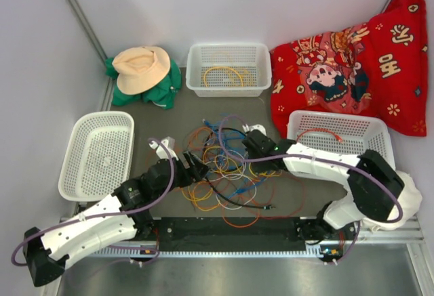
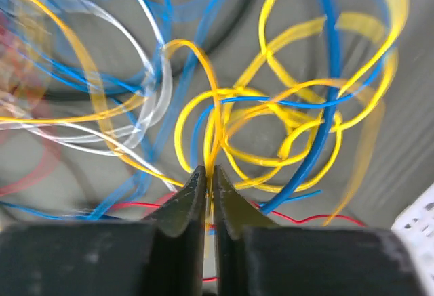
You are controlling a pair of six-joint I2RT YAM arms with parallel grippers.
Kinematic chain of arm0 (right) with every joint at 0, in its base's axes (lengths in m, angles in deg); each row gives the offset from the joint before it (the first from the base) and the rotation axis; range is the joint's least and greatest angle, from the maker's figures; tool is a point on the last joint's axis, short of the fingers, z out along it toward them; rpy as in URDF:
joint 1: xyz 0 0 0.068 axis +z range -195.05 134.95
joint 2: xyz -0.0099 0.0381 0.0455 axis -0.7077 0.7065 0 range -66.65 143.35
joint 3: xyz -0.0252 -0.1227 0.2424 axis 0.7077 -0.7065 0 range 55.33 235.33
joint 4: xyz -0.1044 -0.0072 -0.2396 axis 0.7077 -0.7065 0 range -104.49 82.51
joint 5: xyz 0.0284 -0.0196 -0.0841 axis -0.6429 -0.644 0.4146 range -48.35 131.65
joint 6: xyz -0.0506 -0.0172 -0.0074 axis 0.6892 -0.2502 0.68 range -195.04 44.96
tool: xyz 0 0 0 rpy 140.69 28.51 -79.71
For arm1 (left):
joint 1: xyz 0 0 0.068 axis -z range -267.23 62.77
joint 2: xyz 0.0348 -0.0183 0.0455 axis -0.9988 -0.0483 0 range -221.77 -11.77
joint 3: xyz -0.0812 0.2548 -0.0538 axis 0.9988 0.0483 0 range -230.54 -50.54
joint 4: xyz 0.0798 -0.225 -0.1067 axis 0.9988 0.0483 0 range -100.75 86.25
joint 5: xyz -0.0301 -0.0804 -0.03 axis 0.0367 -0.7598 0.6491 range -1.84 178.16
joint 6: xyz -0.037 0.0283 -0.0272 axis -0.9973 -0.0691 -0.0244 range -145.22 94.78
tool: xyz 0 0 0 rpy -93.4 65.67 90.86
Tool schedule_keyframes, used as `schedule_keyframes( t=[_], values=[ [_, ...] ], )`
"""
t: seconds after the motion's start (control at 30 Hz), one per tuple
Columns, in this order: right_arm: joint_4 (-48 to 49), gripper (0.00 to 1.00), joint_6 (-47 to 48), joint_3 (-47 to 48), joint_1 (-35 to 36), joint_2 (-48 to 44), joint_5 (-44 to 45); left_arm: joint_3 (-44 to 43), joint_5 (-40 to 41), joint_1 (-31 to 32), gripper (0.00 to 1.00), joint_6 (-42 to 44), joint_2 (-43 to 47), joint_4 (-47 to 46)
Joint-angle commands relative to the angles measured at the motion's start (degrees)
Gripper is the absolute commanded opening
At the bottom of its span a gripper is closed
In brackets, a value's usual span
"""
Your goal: Untangle the cables
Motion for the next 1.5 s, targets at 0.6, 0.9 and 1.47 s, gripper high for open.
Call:
schedule_keyframes(
  t=[0.6, 0.9, 1.47],
  values=[
    [-18.86, 0.0, 1.95, 47.59, 2.98, -19.07, -6.91, -13.72, -2.82, 0.2, 0.94, 23.31, -1.9, -30.21],
    [-17.63, 0.0, 0.28, 44.96, 3.06, -21.18, -9.31, -14.16, -3.97, 0.2, 0.99, 23.41, -10.16, -36.74],
    [-12.62, 0.0, 4.68, 62.76, -11.68, -1.25, -10.16, -10.12, 10.96, 0.2, 0.92, 10.85, 1.86, -4.58]
  ],
)
